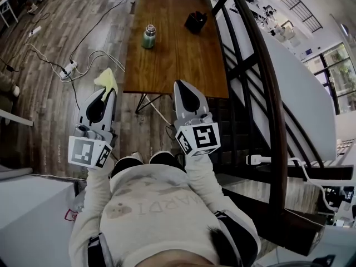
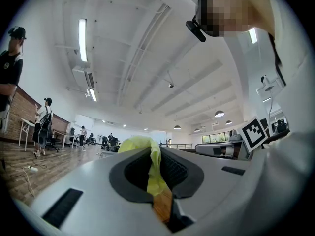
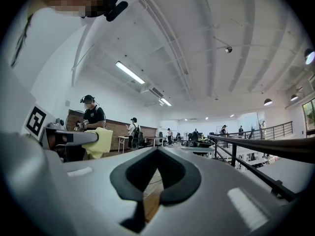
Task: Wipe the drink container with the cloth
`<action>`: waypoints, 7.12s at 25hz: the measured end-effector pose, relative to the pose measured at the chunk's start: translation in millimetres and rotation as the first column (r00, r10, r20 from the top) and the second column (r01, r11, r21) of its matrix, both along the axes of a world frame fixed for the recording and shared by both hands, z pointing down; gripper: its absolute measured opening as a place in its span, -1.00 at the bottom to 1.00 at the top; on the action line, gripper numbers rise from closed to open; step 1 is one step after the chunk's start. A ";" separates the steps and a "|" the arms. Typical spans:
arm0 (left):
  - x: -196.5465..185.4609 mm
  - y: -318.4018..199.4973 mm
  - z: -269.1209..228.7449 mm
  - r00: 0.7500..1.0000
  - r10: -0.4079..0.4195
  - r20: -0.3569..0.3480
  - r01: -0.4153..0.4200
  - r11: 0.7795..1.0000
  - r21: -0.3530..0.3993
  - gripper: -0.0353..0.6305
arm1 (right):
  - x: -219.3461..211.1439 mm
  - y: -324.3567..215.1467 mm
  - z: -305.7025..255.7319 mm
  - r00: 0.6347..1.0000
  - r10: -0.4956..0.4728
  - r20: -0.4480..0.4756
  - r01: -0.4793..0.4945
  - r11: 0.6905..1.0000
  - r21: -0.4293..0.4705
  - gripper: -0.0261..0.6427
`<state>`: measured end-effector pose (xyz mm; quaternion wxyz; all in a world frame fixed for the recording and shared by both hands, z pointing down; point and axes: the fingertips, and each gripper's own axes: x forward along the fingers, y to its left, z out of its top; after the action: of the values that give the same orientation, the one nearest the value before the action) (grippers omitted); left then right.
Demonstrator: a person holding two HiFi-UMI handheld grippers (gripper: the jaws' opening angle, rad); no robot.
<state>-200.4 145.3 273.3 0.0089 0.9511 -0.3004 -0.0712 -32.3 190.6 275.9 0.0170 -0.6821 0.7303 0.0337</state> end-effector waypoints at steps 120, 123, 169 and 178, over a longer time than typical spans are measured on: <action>300.3 -349.4 277.1 0.938 0.147 0.313 -0.014 0.920 -0.391 -0.80 | 148.4 -436.7 228.2 0.890 -0.451 0.074 0.414 0.728 -0.546 -0.89; 307.3 -344.4 281.8 0.935 0.164 0.315 -0.025 0.915 -0.403 -0.80 | 147.4 -436.3 228.7 0.888 -0.456 0.066 0.414 0.727 -0.549 -0.89; 276.3 -354.7 299.8 0.884 0.135 0.447 0.076 0.903 -0.423 -0.80 | 140.9 -434.8 227.5 0.877 -0.478 0.056 0.429 0.722 -0.542 -0.89; 286.8 -356.1 277.5 0.896 0.136 0.424 0.038 0.926 -0.376 -0.80 | 140.7 -434.1 229.4 0.878 -0.473 0.067 0.430 0.723 -0.541 -0.89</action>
<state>86.3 -210.8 550.8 0.1238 0.9301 -0.2780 0.2056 108.4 -243.4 505.3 -0.1959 -0.4581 0.8535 -0.1528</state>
